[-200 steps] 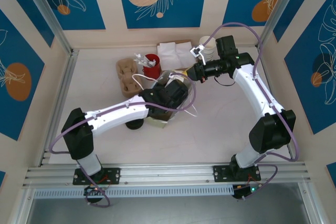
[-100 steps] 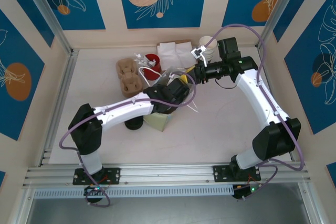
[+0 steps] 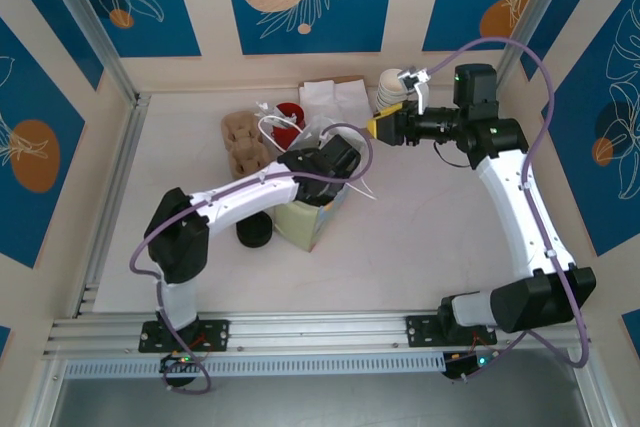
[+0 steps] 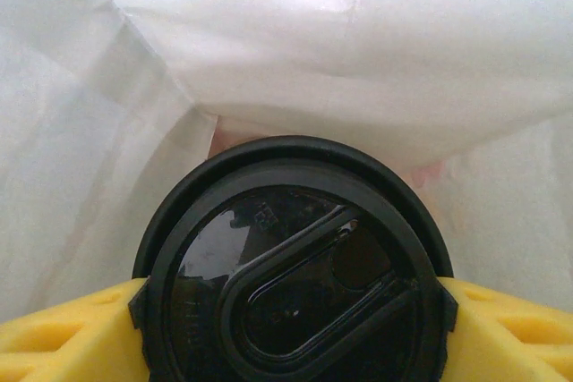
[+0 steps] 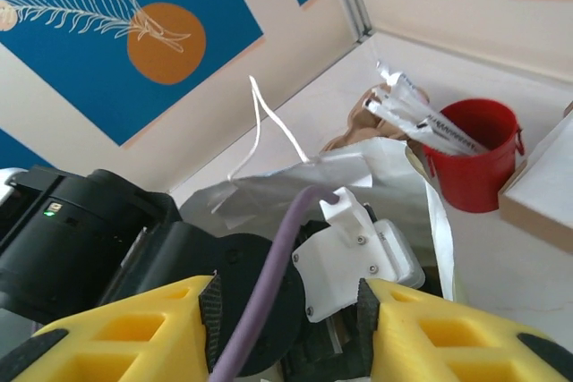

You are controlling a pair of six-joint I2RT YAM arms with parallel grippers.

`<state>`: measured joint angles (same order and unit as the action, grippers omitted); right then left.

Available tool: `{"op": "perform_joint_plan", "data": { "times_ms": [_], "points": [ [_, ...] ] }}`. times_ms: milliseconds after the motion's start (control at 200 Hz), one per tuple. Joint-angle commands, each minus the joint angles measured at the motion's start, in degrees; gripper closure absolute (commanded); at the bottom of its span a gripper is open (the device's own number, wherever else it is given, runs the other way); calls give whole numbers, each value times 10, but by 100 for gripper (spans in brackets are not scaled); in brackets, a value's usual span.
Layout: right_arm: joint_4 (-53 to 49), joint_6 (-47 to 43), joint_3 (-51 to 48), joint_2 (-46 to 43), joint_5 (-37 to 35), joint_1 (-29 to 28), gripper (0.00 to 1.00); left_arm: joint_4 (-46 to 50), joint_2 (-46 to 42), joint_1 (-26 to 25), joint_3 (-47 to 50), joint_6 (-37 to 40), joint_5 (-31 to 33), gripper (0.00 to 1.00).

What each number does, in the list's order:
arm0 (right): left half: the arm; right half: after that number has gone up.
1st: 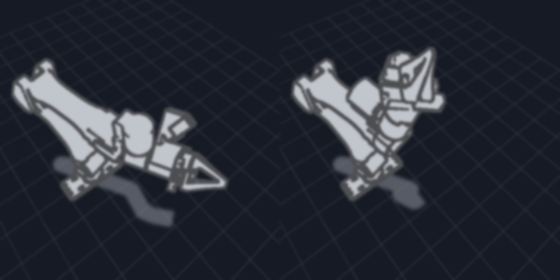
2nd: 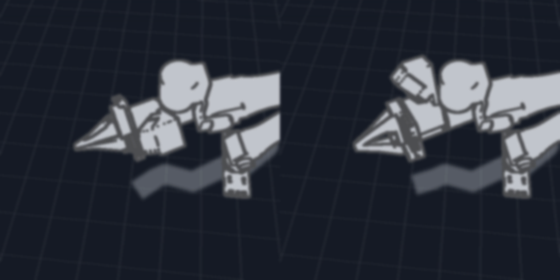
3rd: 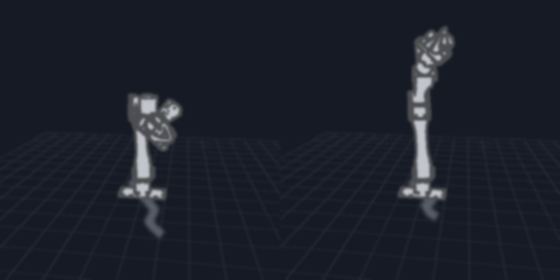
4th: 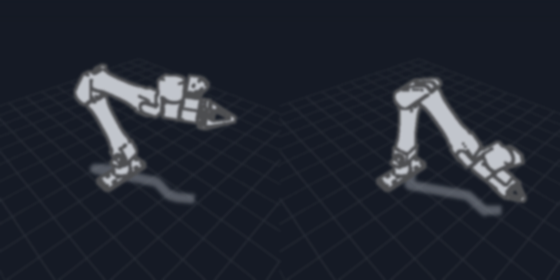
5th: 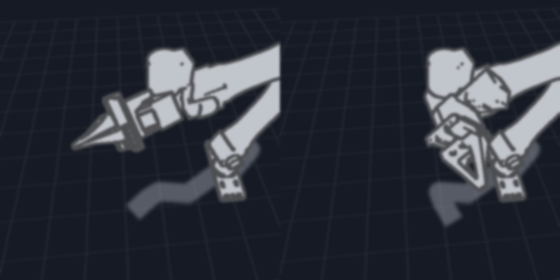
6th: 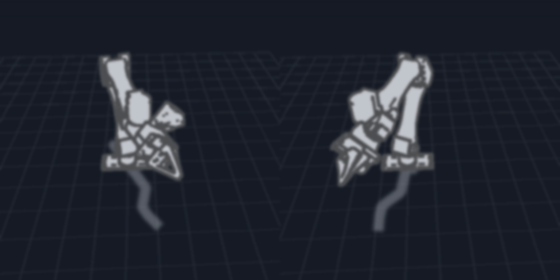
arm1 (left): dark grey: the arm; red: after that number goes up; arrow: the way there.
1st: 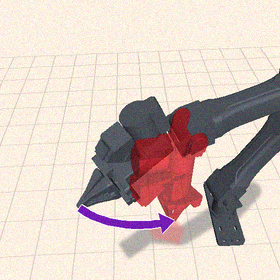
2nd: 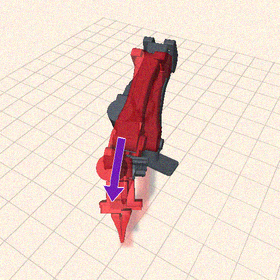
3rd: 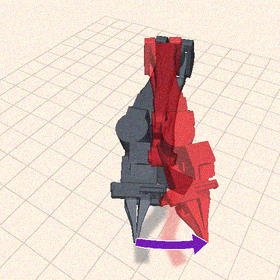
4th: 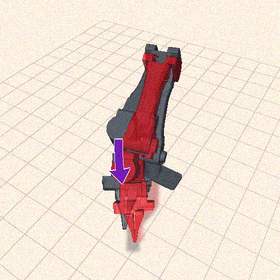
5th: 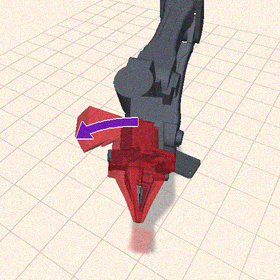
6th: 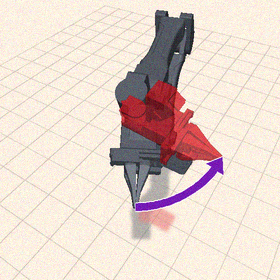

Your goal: Pack the takeout coffee

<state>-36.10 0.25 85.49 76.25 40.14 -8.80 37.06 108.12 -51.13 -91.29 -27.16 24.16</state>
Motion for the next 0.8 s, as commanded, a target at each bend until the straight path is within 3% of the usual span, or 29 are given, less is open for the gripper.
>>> {"op": "perform_joint_plan", "data": {
  "times_ms": [0,480,795],
  "points": [
    [14,17,-19,-24,-19,3,53,44,28,8,-41,-17,-37,27],
    [11,37,-79,-58,-13,4,53,135,111,37,-140,-47,-114,32],
    [39,55,-116,-92,-20,4,53,161,152,46,-177,-34,-125,32]
  ]
}}
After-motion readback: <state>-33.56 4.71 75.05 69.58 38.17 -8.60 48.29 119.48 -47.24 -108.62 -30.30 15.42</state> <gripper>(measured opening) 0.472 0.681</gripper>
